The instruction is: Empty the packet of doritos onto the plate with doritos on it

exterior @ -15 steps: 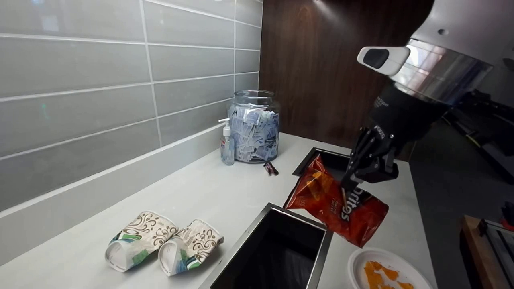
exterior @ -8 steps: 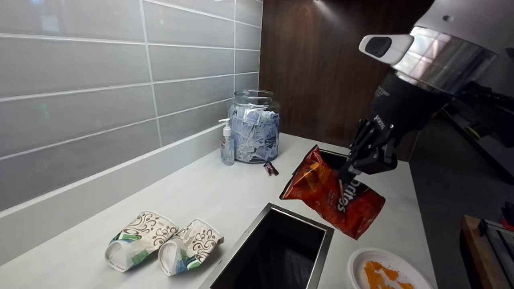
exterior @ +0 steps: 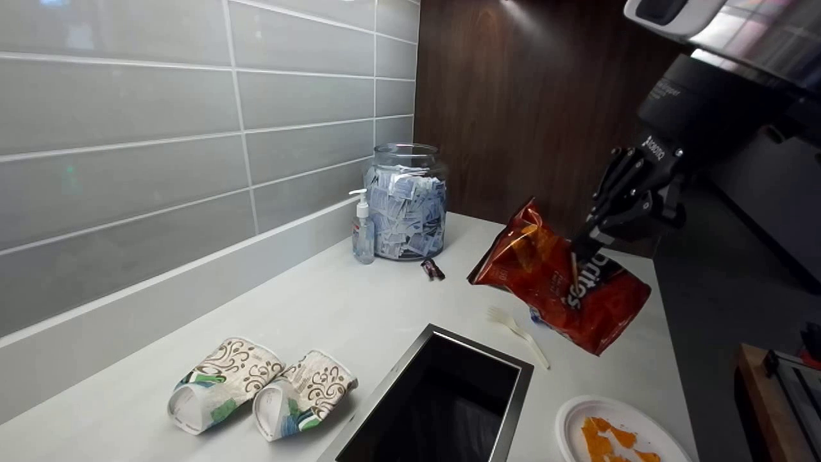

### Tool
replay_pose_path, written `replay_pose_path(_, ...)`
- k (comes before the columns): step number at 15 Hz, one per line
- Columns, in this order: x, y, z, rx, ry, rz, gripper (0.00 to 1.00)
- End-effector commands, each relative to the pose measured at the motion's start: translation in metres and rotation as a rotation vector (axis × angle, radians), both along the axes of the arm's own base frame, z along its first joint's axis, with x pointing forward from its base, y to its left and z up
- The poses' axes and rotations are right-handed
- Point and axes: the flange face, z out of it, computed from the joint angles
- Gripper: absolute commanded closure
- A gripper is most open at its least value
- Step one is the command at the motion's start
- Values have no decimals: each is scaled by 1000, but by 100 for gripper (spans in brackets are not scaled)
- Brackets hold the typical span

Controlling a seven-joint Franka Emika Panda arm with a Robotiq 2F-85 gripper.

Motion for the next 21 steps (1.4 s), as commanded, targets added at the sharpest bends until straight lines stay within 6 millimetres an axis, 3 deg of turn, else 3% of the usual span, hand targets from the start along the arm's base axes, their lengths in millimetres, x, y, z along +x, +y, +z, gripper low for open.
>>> replay_pose_path(1, -23, 3, 16, -26, -21, -34, 100)
replay_pose_path(16, -65, 33, 60, -113, -251, -81, 100)
replay_pose_path(21, -83, 26, 54, -172, -210, -234, 100)
